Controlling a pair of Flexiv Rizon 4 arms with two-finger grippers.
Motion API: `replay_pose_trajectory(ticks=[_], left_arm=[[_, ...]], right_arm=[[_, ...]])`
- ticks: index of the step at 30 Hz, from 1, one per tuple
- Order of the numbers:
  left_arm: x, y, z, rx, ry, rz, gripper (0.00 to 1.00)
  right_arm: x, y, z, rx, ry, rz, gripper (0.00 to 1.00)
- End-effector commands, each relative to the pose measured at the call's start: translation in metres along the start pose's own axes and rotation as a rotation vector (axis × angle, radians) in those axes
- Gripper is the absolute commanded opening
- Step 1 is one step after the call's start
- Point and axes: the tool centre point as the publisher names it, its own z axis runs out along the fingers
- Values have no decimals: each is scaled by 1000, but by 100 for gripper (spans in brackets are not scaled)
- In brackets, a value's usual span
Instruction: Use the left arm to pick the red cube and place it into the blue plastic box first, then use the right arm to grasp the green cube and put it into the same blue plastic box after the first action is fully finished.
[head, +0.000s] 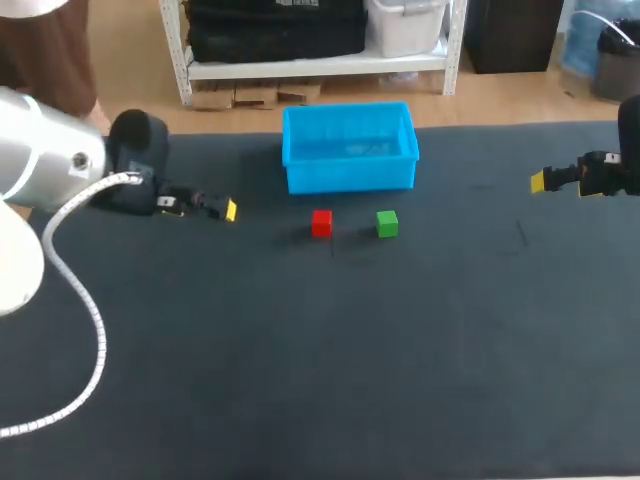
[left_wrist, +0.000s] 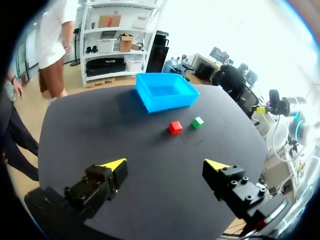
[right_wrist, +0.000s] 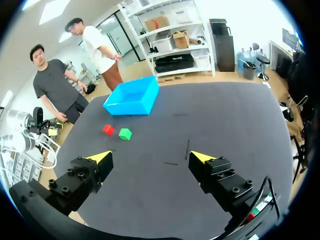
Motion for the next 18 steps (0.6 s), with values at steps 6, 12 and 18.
replay_pose_trajectory(ticks=[6, 12, 18], left_arm=[[-24, -14, 8, -45, 52, -49, 100], [-24, -14, 8, -45, 52, -49, 100], [-24, -14, 8, -45, 52, -49, 100]], right_arm=[[0, 0, 0, -1, 1, -1, 100], [0, 0, 0, -1, 1, -1, 100], [0, 0, 0, -1, 1, -1, 100]])
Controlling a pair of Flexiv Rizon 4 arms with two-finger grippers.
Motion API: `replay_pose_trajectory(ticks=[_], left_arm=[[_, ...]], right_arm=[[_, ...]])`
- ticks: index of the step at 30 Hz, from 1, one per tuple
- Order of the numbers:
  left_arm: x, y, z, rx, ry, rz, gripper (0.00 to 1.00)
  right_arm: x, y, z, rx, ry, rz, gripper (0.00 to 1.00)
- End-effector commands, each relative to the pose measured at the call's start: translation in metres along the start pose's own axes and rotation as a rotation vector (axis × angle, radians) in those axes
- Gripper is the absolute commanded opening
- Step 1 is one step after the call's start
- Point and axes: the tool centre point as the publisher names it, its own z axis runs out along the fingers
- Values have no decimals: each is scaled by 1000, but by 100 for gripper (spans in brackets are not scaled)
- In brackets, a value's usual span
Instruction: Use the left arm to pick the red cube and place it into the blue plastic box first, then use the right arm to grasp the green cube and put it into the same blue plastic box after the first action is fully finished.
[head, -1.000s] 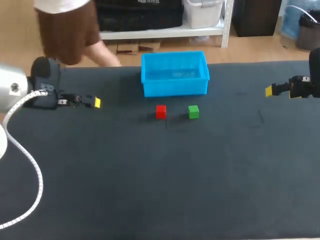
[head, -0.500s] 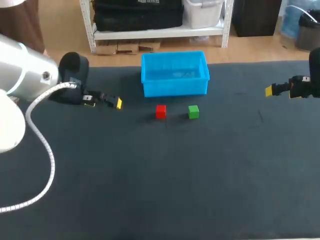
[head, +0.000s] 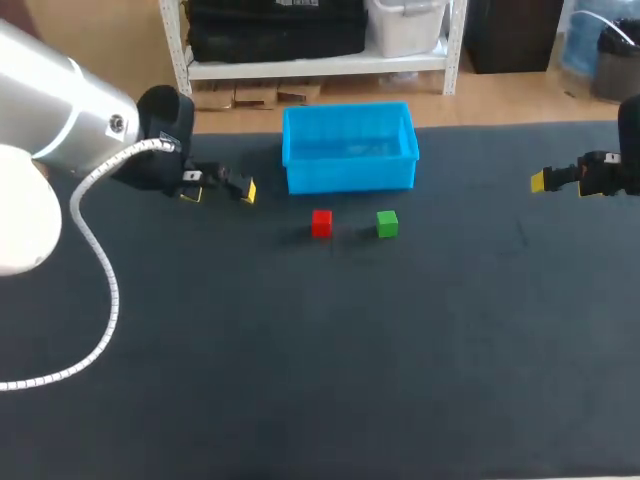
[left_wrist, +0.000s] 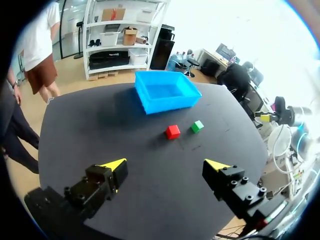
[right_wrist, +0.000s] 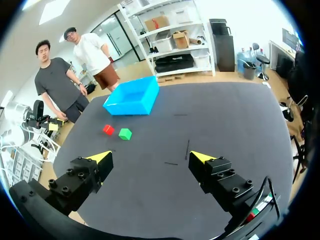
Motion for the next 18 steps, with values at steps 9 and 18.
replay_pose_trajectory(ticks=[9, 18], left_arm=[[-7, -18, 11, -66, 19, 32, 100], [-22, -47, 33, -156, 124, 40, 100]], right_arm=[[0, 0, 0, 0, 1, -1, 100], [0, 0, 0, 0, 1, -1, 100]])
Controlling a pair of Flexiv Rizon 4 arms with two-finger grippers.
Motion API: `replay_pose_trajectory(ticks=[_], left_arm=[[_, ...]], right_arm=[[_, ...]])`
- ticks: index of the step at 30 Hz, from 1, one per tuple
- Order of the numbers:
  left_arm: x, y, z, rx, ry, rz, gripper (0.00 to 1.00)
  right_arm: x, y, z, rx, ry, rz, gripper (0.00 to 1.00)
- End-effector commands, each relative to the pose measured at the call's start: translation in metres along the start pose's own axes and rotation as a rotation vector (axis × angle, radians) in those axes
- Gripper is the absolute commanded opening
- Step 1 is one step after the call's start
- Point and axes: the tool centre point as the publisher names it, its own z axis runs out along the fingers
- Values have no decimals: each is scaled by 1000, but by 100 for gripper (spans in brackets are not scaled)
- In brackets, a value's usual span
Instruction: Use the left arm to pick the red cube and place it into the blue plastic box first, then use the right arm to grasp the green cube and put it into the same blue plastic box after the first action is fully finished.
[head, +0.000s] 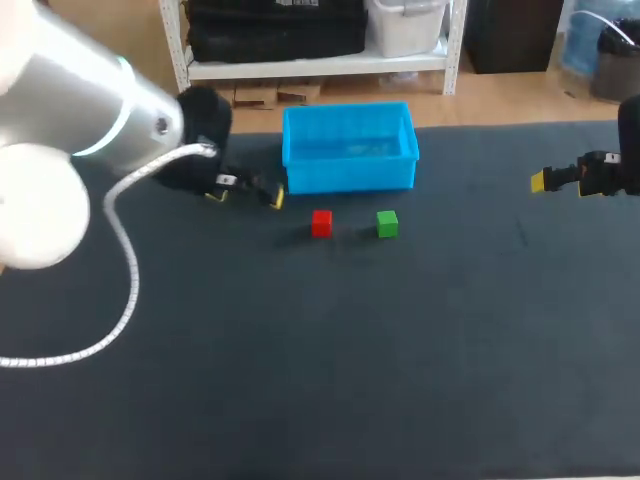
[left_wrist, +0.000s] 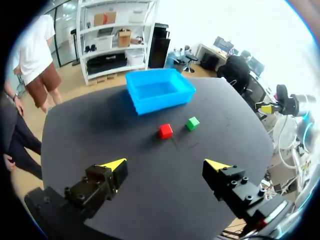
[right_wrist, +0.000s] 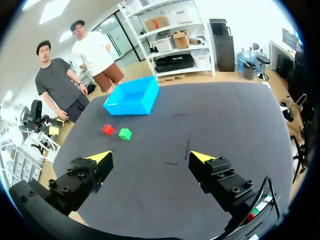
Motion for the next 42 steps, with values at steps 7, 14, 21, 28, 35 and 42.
replay_pose_trajectory(ticks=[7, 14, 21, 28, 35, 42], left_arm=[[-26, -10, 29, -139, 164, -82, 100], [-28, -9, 47, -202, 245, -153, 100], [-25, -9, 64, -204, 275, -183, 100], [-27, -12, 85, -225, 287, -201, 100], [-34, -17, 97, -133, 254, -222, 100], [-34, -17, 97, -133, 254, -222, 100]], right_arm=[[0, 0, 0, -1, 1, -1, 100], [0, 0, 0, -1, 1, -1, 100], [0, 0, 0, -1, 1, -1, 100], [0, 0, 0, -1, 1, -1, 100], [0, 0, 0, -1, 1, -1, 100], [0, 0, 0, -1, 1, -1, 100]])
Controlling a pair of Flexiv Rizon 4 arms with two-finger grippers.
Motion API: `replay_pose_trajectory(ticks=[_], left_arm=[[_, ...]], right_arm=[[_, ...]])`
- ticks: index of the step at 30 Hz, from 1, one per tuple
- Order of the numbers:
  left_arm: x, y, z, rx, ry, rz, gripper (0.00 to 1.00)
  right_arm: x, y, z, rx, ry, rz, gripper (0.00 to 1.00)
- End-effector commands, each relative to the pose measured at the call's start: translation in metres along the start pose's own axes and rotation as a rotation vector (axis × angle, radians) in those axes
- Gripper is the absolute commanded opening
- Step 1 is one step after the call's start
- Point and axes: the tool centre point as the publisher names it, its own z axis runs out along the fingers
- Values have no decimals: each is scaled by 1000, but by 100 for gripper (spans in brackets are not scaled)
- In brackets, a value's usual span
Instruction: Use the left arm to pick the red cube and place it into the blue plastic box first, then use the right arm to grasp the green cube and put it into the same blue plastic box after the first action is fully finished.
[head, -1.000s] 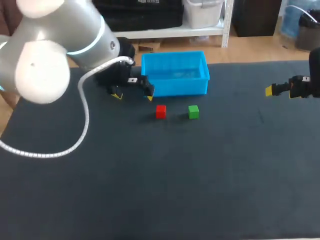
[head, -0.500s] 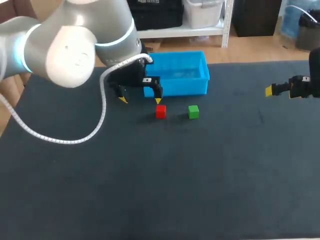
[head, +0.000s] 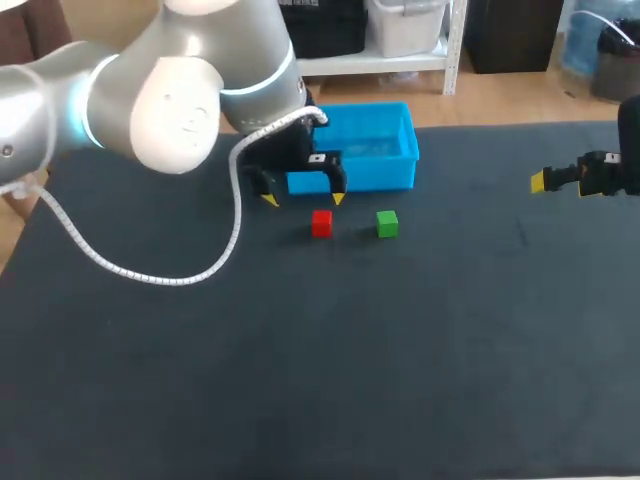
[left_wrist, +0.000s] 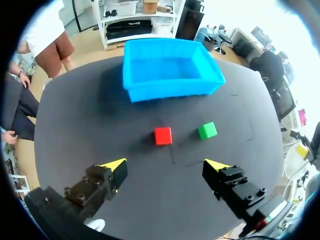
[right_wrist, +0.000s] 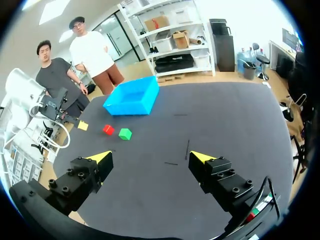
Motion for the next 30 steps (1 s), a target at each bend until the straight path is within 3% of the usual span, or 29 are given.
replay_pose_trajectory(ticks=[1, 8, 21, 30], left_arm=[[1, 2, 0, 10, -4, 2, 100], [1, 2, 0, 10, -4, 2, 100], [-28, -17, 33, -94, 59, -67, 100], [-42, -8, 54, -139, 118, -105, 100]], right_arm=[[0, 0, 0, -1, 1, -1, 100], [0, 0, 0, -1, 1, -1, 100], [0, 0, 0, -1, 1, -1, 100], [0, 0, 0, -1, 1, -1, 100]])
